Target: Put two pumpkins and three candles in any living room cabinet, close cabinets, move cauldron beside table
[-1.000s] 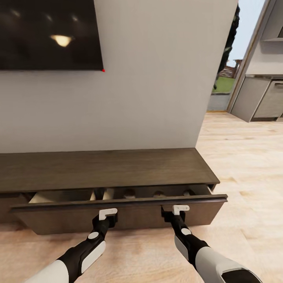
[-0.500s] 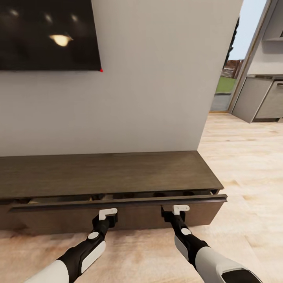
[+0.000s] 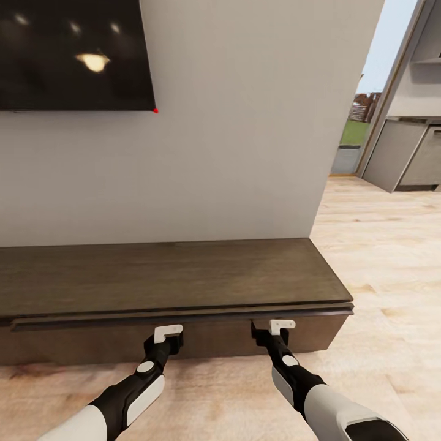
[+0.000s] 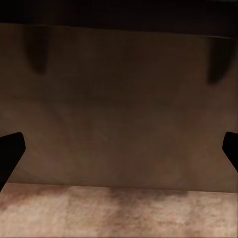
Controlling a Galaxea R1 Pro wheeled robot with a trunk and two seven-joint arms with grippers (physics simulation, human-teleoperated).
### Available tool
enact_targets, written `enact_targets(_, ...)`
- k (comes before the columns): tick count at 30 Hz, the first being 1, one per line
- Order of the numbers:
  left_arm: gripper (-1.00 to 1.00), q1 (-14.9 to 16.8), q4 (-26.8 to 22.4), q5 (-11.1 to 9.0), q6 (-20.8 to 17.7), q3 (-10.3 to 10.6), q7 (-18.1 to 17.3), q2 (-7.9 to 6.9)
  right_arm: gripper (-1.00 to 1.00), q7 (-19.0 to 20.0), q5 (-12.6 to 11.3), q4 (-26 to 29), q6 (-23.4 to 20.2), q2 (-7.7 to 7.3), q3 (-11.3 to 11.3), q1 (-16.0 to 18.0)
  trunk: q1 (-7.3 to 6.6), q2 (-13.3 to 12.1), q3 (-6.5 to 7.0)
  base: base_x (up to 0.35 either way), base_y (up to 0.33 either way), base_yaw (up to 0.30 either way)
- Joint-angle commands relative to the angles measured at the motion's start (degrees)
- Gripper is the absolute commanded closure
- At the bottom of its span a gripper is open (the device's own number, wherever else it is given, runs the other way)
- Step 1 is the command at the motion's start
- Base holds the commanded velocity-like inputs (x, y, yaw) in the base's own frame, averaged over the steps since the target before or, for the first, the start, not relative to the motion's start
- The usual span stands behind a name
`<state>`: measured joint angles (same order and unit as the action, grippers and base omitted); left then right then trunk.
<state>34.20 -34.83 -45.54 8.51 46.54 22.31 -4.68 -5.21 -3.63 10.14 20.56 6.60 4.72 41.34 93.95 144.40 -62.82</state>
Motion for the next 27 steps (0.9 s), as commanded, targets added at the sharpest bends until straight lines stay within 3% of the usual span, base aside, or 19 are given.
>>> enact_targets(1, -1.0, 0.1, -0.1, -0.6, 0.4, 0.5, 0.4, -0.07, -1.0, -0.3, -0.4, 0.0, 0.2, -0.01, 0.4, 0.1, -0.01, 0.0, -0.05, 0.02, 0.0, 0.0)
enact_targets(21, -1.0, 0.1, -0.1, -0.6, 0.4, 0.6, 0.4, -0.07, -1.0, -0.3, -0.4, 0.0, 0.2, -0.01, 0.4, 0.1, -0.01, 0.0, -0.05, 0.025, 0.0, 0.0)
enact_targets(27, -1.0, 0.1, -0.1, -0.6, 0.4, 0.6, 0.4, -0.07, -1.0, -0.3, -0.4, 0.0, 0.2, -0.01, 0.4, 0.1, -0.01, 0.0, -0.05, -0.207, 0.0, 0.0)
